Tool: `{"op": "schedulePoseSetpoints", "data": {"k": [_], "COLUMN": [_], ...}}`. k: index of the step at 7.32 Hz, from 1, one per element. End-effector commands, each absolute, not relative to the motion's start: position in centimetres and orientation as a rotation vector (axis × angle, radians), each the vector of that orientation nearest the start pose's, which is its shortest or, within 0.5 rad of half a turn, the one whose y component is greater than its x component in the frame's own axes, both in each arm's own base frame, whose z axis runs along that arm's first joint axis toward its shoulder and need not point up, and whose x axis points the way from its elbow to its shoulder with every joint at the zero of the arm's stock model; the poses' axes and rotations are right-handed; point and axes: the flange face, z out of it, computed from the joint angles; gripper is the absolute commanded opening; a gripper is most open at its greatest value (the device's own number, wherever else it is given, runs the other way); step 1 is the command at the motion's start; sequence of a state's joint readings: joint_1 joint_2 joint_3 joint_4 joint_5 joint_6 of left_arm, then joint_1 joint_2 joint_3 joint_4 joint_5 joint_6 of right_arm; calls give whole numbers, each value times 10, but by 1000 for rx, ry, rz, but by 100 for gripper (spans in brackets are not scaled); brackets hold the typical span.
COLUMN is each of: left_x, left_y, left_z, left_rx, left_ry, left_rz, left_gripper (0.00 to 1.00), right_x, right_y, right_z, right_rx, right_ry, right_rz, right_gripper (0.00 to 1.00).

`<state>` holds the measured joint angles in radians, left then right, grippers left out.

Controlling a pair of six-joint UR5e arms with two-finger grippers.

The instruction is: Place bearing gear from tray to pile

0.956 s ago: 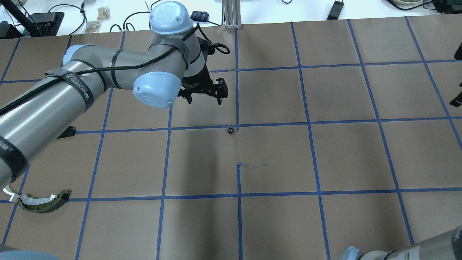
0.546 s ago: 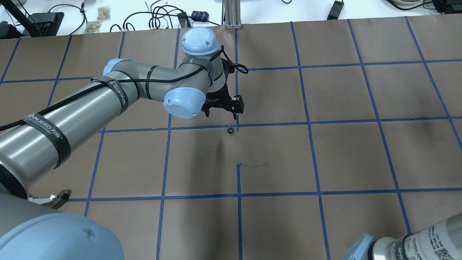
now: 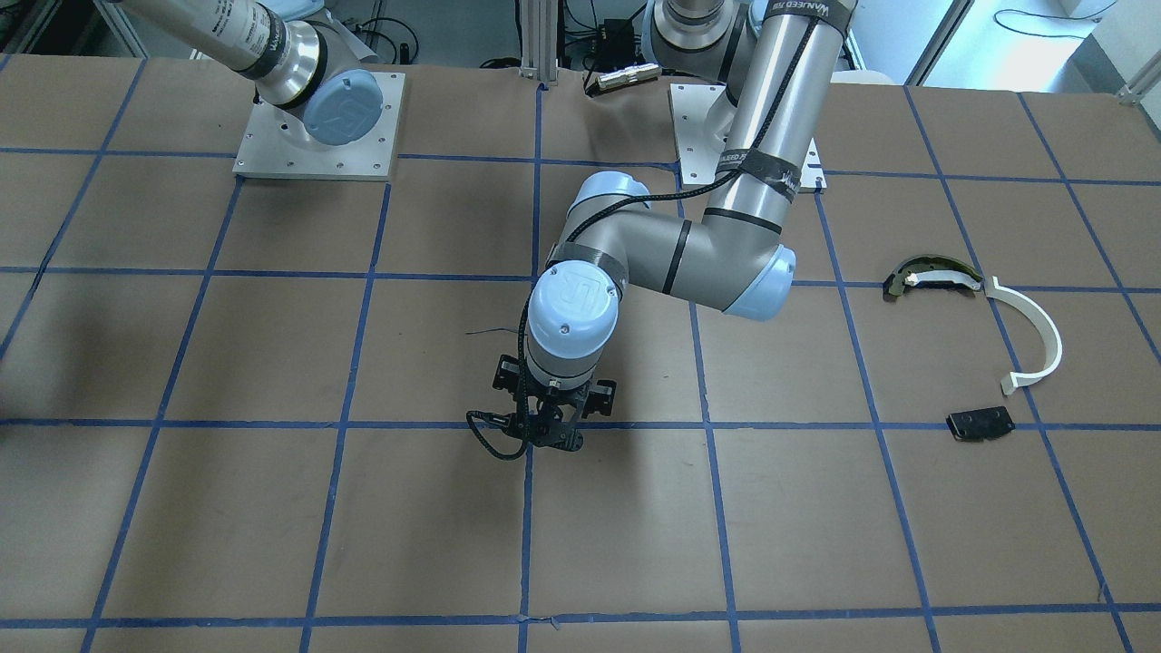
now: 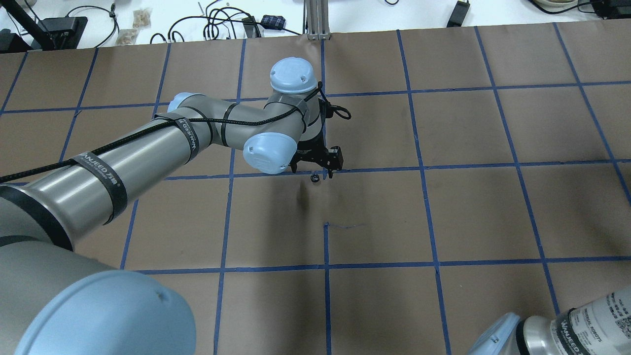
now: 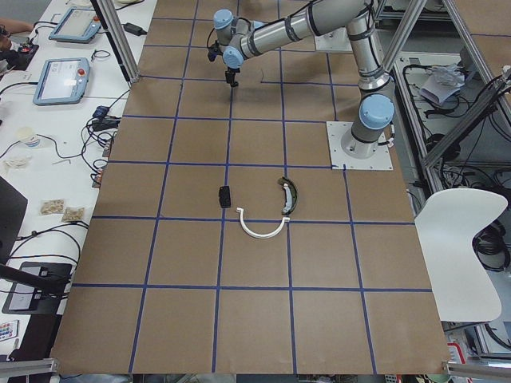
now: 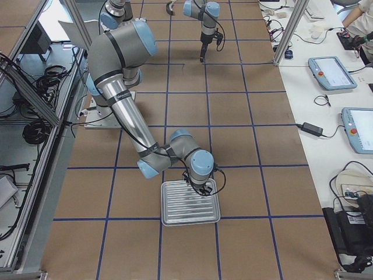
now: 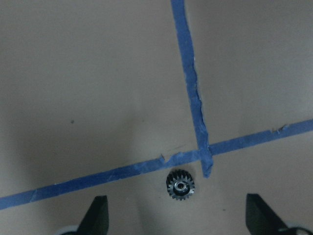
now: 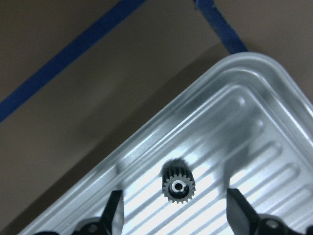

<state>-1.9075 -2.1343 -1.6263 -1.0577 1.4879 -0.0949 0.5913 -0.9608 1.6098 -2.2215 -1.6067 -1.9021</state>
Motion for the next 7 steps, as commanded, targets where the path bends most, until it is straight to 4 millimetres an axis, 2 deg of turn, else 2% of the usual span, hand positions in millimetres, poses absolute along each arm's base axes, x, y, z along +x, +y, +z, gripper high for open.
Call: {"op": "schedulePoseSetpoints", "data": {"k": [1,2,7], "left_x": [-344,-344,-344], "left_y": [-548,-547,-548], "left_z": [176,175,171], "left_rx": [401,401,396], "left_ry": [3160,3159,3159], "left_rz": [220,225,230], "left_gripper": [88,77,65], "right_x": [-477,-477,-470], "right_y": [-471,-471,-474], "right_z": [170,172,181], "right_rx": [-1379,-1372,-1334], "right_ry": [2836,2840,2860], "right_rz": [61,61,48], "right_gripper": [55,53,54]}}
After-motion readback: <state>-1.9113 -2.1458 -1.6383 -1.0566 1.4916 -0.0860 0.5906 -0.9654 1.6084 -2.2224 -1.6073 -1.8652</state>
